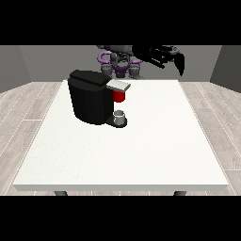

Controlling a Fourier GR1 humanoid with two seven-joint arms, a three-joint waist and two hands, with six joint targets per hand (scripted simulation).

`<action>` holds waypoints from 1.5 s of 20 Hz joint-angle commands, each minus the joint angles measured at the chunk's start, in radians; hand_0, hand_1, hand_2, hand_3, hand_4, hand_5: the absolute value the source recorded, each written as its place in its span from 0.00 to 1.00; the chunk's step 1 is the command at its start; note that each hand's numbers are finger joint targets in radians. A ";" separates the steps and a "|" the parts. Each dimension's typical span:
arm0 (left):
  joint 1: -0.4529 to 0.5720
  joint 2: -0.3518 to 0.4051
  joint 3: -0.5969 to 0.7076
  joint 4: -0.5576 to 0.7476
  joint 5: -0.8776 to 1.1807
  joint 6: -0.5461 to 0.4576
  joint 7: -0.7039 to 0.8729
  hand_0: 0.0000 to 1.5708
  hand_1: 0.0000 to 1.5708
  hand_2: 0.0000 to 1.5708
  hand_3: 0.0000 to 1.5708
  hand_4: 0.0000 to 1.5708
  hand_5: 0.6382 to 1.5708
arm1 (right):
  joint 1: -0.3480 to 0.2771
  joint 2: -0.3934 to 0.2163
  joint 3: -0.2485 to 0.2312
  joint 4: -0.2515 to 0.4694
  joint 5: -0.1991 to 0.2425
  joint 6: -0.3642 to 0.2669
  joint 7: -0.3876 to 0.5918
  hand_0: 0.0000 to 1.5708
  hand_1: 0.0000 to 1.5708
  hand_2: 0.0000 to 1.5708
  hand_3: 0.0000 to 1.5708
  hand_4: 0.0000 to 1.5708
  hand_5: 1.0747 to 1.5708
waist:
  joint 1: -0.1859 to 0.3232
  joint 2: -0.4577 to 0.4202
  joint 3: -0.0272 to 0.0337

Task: Insert the coffee pod into the coffee machine and close the lid

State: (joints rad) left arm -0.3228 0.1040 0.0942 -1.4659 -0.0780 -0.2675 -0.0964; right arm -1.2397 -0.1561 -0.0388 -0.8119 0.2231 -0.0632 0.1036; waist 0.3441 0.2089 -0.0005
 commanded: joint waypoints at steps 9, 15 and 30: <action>-0.044 0.023 0.026 0.041 0.014 -0.015 -0.114 0.00 0.00 0.00 0.00 0.22 1.00 | -0.175 -0.003 -0.042 0.055 0.010 -0.031 0.010 0.00 0.00 0.00 0.00 0.00 1.00 | 0.054 0.137 -0.0006; -0.033 0.004 -0.007 -0.041 0.049 -0.037 -0.003 0.00 0.00 0.00 0.00 0.20 1.00 | -0.160 -0.052 -0.086 0.125 -0.023 0.030 -0.028 0.00 0.00 0.00 0.00 0.08 1.00 | 0.090 0.103 0.0003; 0.049 0.008 0.011 0.105 0.033 -0.035 -0.043 0.00 0.00 0.00 0.00 0.17 1.00 | 0.125 0.154 0.099 0.020 -0.134 -0.008 -0.226 0.00 0.00 0.00 0.00 0.17 1.00 | -0.034 -0.090 0.0002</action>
State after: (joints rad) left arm -0.3064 0.1236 0.1129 -1.4221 -0.0296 -0.3075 -0.1260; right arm -1.2313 -0.0333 -0.0323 -0.7575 0.1555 -0.0626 -0.0917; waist 0.3321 0.1990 -0.0003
